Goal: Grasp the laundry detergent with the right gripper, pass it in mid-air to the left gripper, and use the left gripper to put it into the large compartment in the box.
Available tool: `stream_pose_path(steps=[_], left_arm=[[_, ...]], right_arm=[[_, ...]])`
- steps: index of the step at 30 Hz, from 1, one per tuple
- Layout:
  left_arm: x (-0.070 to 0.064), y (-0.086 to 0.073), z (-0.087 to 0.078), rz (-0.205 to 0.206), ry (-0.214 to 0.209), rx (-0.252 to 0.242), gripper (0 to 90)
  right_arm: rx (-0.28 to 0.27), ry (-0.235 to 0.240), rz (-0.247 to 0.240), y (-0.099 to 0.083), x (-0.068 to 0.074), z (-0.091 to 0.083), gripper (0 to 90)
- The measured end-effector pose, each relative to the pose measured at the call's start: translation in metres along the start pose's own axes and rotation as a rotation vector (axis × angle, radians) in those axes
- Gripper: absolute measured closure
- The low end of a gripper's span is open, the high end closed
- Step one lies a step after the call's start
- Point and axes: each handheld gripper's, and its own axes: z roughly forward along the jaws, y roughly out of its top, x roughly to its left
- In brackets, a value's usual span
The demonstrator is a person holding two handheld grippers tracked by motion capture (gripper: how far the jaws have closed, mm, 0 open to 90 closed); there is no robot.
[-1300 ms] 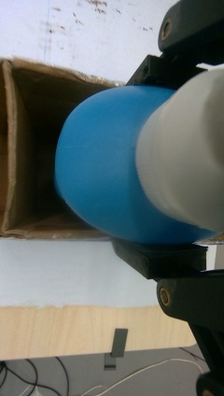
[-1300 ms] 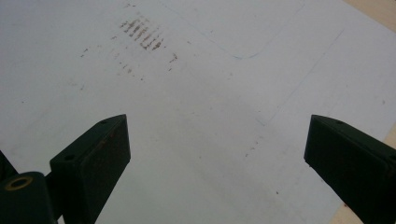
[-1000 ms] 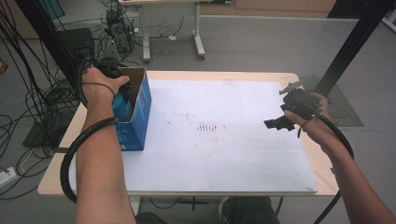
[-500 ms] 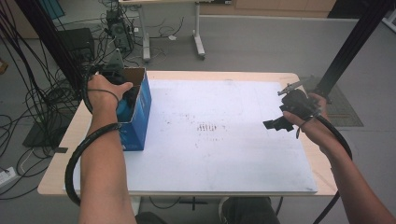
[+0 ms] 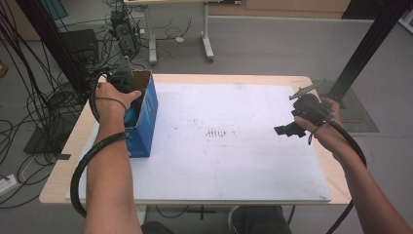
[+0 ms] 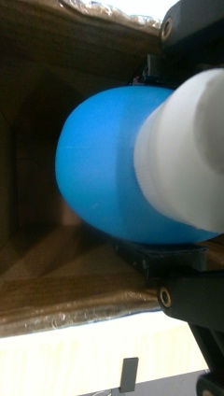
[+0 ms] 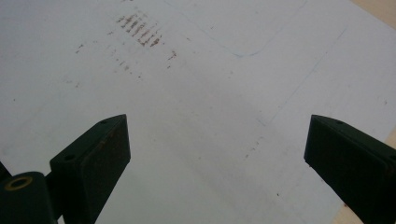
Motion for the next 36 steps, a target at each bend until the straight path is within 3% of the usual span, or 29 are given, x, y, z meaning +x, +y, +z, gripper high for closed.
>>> stream_pose_path(steps=[36], left_arm=[[-0.0014, -0.0007, 0.0010, 0.008, 0.007, -0.012, 36.1]], right_arm=[[0.013, -0.022, -0.017, 0.0035, 0.0002, -0.0001, 7.1]])
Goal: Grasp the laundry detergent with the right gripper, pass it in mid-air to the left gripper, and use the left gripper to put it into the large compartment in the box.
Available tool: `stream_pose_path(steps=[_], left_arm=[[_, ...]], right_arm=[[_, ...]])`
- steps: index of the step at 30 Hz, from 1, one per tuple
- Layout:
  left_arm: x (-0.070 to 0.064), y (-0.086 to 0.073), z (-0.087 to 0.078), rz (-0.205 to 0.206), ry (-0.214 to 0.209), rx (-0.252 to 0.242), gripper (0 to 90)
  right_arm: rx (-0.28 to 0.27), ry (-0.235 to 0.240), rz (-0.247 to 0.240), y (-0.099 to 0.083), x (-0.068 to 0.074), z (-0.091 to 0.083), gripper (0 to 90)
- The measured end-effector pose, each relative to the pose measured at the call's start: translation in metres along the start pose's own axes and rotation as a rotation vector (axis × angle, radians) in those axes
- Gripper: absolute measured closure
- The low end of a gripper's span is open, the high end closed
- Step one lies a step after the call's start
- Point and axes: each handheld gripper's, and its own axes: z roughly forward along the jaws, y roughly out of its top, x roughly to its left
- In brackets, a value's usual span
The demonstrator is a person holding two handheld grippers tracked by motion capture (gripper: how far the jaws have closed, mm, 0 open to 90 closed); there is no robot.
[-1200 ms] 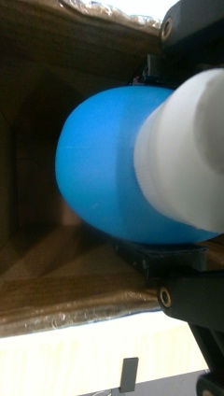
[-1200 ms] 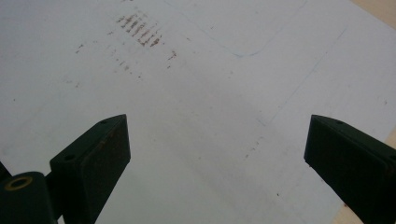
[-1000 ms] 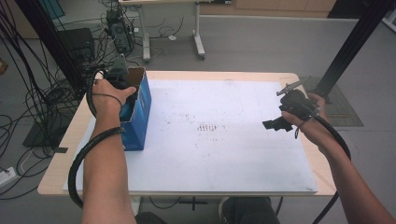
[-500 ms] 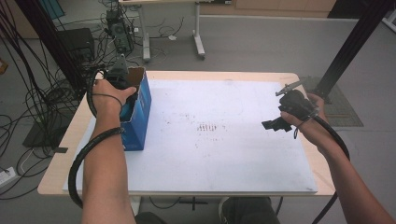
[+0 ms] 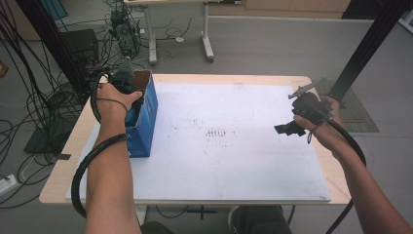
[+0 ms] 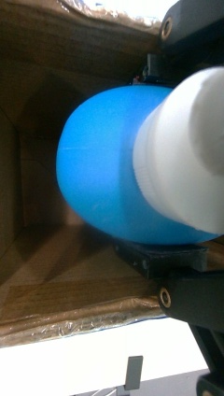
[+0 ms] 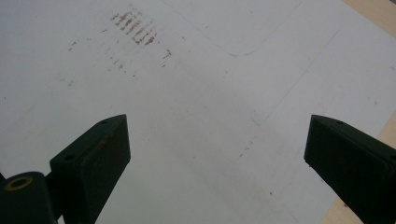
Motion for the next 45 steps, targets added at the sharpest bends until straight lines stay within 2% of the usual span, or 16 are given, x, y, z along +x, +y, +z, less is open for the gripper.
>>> stream_pose_path(steps=[45], left_arm=[[-0.0016, -0.0008, 0.0006, 0.003, 0.004, -0.008, 35.9]], right_arm=[[-0.004, -0.016, -0.015, 0.0049, 0.0033, -0.0055, 7.2]])
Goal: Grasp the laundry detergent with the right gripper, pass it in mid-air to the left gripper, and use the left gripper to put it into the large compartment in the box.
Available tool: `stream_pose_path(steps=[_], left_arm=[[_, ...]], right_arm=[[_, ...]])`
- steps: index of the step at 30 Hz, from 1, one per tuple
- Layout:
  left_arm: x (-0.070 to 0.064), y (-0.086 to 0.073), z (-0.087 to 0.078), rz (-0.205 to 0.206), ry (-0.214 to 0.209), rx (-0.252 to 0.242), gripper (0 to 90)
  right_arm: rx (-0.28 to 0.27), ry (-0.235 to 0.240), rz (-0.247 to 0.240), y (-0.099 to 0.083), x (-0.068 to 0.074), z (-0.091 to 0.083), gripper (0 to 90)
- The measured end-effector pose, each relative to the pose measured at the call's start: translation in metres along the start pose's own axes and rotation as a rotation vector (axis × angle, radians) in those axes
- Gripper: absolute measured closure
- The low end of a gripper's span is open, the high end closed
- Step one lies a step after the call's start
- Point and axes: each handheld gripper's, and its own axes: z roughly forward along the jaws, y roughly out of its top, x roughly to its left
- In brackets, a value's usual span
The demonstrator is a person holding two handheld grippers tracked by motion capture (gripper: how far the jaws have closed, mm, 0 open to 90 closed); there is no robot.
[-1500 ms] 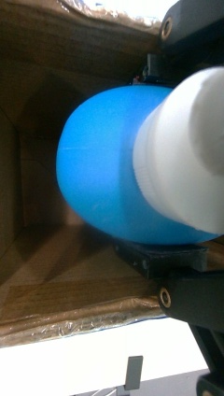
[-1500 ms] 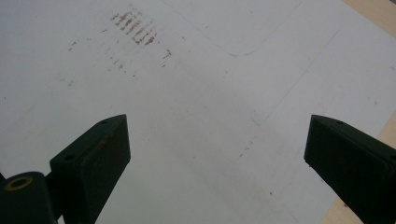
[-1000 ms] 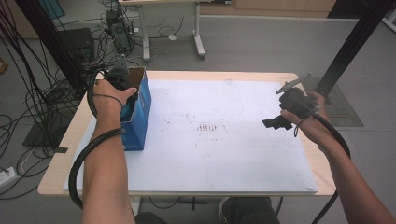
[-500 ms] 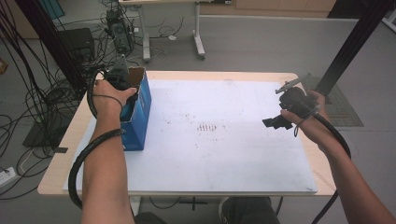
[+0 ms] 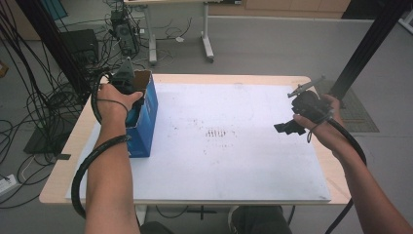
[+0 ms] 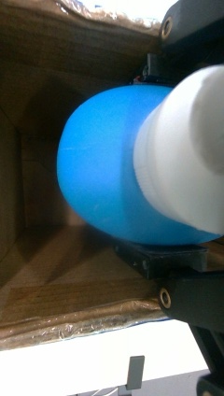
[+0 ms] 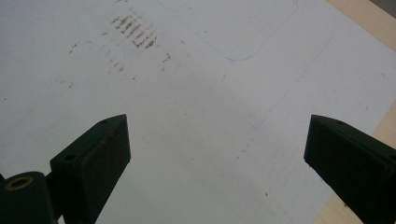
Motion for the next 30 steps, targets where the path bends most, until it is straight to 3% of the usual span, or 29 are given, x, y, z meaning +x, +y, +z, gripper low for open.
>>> stream_pose_path(steps=[30], left_arm=[[-0.0006, -0.0008, 0.0003, 0.004, 0.001, -0.004, 35.9]], right_arm=[[0.002, -0.003, 0.002, -0.0015, -0.0013, -0.0003, 7.2]])
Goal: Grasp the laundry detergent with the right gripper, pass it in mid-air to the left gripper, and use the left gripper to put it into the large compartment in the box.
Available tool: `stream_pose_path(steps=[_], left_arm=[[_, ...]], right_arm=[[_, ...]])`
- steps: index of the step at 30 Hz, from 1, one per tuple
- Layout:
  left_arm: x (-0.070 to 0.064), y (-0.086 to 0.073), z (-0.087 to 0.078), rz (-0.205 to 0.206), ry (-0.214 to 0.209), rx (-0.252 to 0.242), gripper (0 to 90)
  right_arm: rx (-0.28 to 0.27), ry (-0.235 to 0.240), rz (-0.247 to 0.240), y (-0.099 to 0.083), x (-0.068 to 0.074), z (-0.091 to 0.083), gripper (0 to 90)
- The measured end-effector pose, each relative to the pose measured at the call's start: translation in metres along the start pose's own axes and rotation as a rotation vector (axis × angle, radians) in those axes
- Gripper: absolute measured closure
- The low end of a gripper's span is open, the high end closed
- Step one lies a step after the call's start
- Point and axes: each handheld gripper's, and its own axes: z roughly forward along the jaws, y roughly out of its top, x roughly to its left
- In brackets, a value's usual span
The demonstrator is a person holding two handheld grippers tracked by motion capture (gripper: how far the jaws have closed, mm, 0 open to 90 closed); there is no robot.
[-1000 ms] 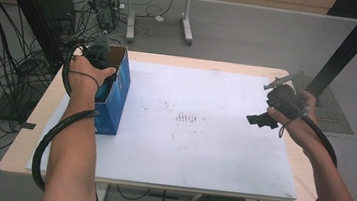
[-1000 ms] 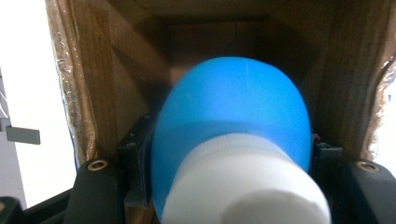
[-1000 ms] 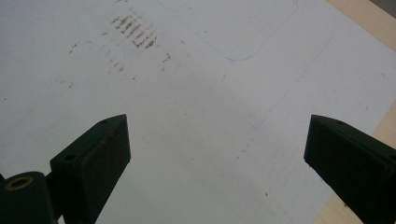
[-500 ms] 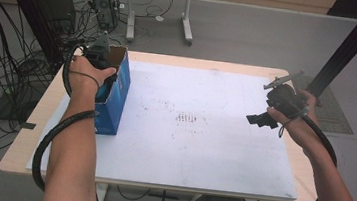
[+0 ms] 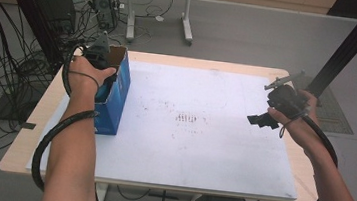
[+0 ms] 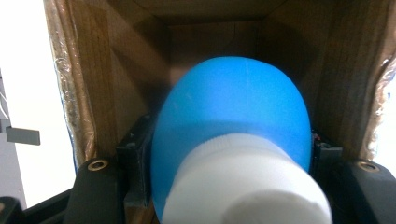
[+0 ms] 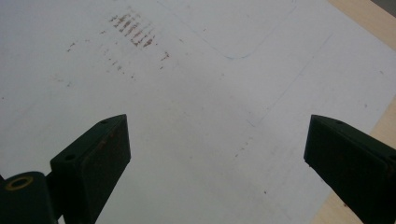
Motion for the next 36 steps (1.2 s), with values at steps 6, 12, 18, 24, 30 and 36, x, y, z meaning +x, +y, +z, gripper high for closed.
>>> stream_pose_path(steps=[6, 12, 18, 24, 30, 36], left_arm=[[0.0006, -0.0001, -0.0001, -0.001, -0.002, 0.000, 35.8], [0.0000, -0.0002, 0.0000, -0.001, -0.003, 0.000, 35.8], [0.0001, -0.0002, 0.0000, -0.001, -0.004, 0.001, 35.8], [-0.0001, -0.0001, 0.0004, 0.000, -0.005, 0.001, 35.7], [-0.0003, 0.0000, 0.0005, -0.001, -0.005, 0.002, 35.7], [-0.0007, 0.0000, 0.0007, 0.000, -0.004, 0.002, 35.7]], right_arm=[[0.001, -0.003, -0.002, 0.0011, 0.0000, -0.0008, 7.2], [0.000, -0.007, 0.000, 0.0013, -0.0002, -0.0020, 7.2], [0.002, -0.003, 0.002, 0.0004, 0.0001, -0.0005, 7.2], [0.000, -0.003, 0.000, 0.0011, 0.0000, -0.0005, 7.2], [0.000, -0.004, 0.001, 0.0012, -0.0004, -0.0010, 7.2], [-0.002, -0.006, 0.003, 0.0006, -0.0013, -0.0018, 7.2]])
